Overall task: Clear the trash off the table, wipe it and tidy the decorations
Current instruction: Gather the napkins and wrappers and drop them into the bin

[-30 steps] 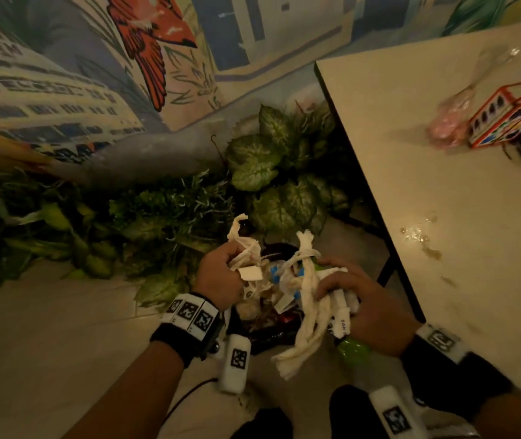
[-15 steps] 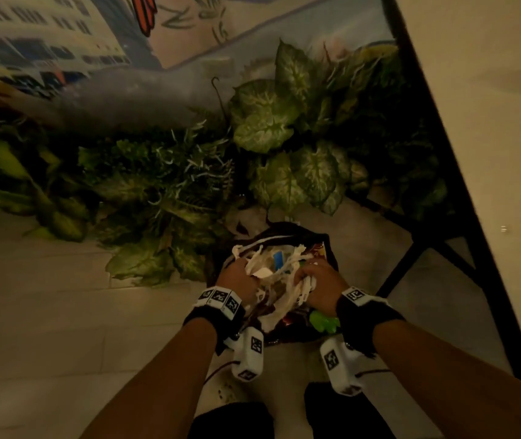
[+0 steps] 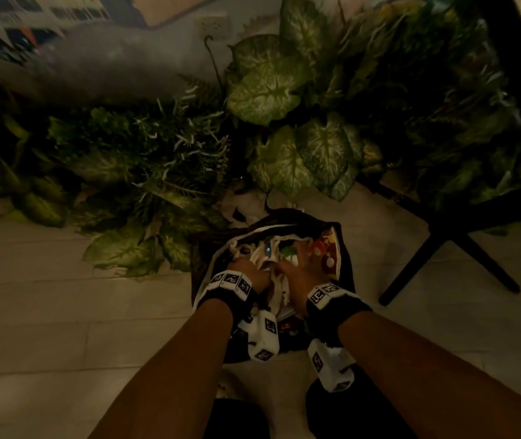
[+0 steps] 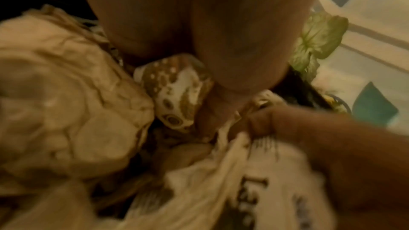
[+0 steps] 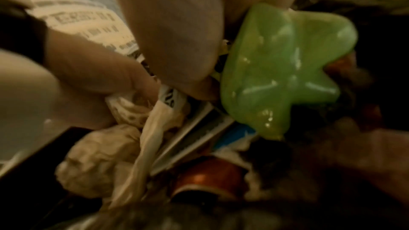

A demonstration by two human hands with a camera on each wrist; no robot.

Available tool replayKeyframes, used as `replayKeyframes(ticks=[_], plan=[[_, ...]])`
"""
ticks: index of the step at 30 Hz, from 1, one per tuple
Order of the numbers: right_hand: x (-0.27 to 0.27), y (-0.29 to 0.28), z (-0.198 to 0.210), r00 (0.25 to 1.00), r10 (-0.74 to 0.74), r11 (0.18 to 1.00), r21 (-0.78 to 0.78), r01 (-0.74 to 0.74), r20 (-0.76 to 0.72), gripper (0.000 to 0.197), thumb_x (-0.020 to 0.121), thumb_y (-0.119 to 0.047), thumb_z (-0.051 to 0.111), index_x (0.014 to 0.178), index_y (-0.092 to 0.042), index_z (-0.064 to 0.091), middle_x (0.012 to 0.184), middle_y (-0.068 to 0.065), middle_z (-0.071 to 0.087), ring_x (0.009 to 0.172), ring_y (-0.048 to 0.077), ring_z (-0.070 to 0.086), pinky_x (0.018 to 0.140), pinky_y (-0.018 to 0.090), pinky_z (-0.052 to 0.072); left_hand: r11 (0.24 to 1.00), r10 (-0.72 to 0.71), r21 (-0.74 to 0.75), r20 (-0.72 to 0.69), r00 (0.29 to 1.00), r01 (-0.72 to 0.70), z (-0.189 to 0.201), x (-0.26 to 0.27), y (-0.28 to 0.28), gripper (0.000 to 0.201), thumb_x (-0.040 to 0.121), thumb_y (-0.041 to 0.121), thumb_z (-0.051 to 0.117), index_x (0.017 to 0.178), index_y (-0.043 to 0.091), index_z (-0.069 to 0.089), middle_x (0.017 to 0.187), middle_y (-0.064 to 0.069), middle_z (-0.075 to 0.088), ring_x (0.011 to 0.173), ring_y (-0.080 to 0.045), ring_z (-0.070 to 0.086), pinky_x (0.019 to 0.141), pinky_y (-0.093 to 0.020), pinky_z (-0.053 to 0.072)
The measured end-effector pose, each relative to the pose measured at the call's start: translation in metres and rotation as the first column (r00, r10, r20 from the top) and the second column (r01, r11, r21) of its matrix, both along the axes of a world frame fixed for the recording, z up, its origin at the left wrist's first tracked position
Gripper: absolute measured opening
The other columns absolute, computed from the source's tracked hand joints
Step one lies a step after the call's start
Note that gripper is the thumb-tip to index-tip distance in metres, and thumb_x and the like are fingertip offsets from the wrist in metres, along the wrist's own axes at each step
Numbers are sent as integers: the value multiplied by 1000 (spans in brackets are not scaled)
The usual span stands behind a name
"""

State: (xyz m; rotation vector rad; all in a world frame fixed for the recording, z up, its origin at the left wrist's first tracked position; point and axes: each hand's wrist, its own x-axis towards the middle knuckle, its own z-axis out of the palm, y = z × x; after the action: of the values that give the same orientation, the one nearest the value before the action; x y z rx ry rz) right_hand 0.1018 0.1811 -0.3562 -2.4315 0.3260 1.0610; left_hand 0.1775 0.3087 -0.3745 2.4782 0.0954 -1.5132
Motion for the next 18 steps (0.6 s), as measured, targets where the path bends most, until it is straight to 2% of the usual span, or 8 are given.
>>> replayKeyframes(ticks=[3,5,7,8,10,12,15,18], plan=[[-1,-13,16,995,44,998,45,-40,-90,62,89,-32,57,142,-45,27,157,7,-20,143,43,-12,117,54,9,997,-2,-72,-69,998,-3,17,2,2,66,76,45,67,127,8,52,115,-8,60,94,-28,61,72,-32,54],[-3,-20,32,995,36,996,81,-28,-90,68,87,-35,62,143,-46,25,158,6,-18,145,39,-9,119,49,10,977,122,-168,-74,990,-132,35,2,7,74,71,35,75,134,11,44,128,-2,53,109,-30,56,79,-33,50],[-7,-24,55,998,-17,992,126,25,-68,73,86,-36,64,145,-42,23,159,6,-14,146,35,-3,119,44,14,957,189,-209,-68,980,-199,55,-2,11,82,73,28,76,143,17,35,143,-6,43,124,-32,48,93,-38,48],[-9,-25,69,997,-46,986,156,55,-57,75,86,-31,64,147,-39,21,159,6,-10,147,34,0,119,42,15,950,219,-213,-74,973,-230,65,-4,13,83,76,25,75,146,18,30,148,-8,38,127,-33,45,95,-37,47],[-14,-26,97,993,-114,967,227,116,-22,74,88,-15,60,149,-27,19,159,9,2,147,30,7,118,36,16,952,247,-180,-25,969,-247,86,-10,18,79,81,22,71,147,18,27,148,-9,37,128,-32,44,90,-32,45],[-23,-23,118,983,-184,945,274,177,-1,71,87,-6,58,148,-21,25,156,8,18,145,27,18,117,33,20,963,230,-154,35,973,-222,111,-14,23,72,81,23,70,143,17,33,143,-11,42,124,-32,47,87,-30,44],[-43,-21,144,960,-275,916,289,276,-47,65,84,-8,61,142,-24,37,147,5,37,135,27,38,110,34,36,963,230,-167,84,970,-213,151,-24,28,58,81,21,68,134,13,45,137,-11,48,120,-31,50,90,-31,45],[-65,-18,183,971,-216,918,317,238,-105,54,86,-8,58,136,-20,45,140,7,47,125,27,48,102,34,44,961,239,-177,144,960,-213,190,-43,33,35,84,22,67,116,11,59,126,-11,57,113,-28,55,84,-28,42]])
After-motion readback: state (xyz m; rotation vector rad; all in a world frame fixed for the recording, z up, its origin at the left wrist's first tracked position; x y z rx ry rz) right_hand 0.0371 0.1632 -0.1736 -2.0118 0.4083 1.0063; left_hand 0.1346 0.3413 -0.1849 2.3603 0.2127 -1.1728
